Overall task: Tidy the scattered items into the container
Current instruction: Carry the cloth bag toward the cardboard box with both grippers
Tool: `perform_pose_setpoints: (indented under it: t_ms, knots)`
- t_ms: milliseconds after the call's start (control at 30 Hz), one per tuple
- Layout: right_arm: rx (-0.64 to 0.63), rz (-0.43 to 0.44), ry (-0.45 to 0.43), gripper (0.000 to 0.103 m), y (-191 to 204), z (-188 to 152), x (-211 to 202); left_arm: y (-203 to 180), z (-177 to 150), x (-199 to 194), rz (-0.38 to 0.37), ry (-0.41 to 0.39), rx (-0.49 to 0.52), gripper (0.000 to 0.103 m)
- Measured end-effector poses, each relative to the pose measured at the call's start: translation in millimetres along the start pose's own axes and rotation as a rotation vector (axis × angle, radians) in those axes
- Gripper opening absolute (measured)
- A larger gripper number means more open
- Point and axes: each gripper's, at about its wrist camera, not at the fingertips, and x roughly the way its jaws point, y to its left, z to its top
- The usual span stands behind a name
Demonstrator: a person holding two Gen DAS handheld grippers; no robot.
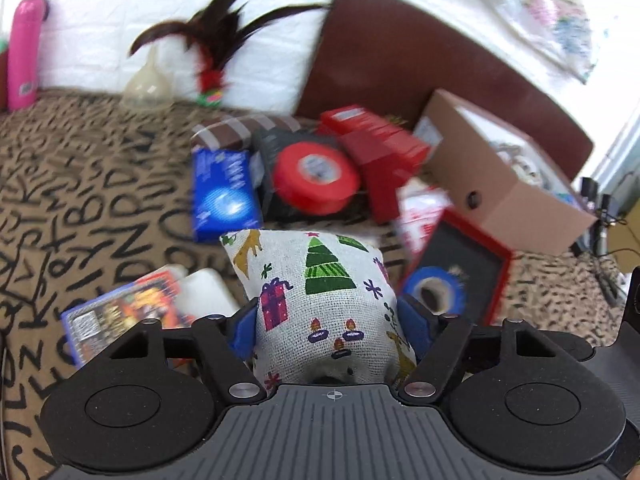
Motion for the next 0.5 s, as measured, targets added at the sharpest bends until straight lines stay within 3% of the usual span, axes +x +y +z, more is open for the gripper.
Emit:
perform_pose_setpoints:
  t_ms: [500]
  knots:
    - [-0.059, -0.216, -0.294, 0.054, -52.9, 30.6, -143.7, -155.6, 78.8, 4.4, -0.241, -0.151, 0.199, 0.080]
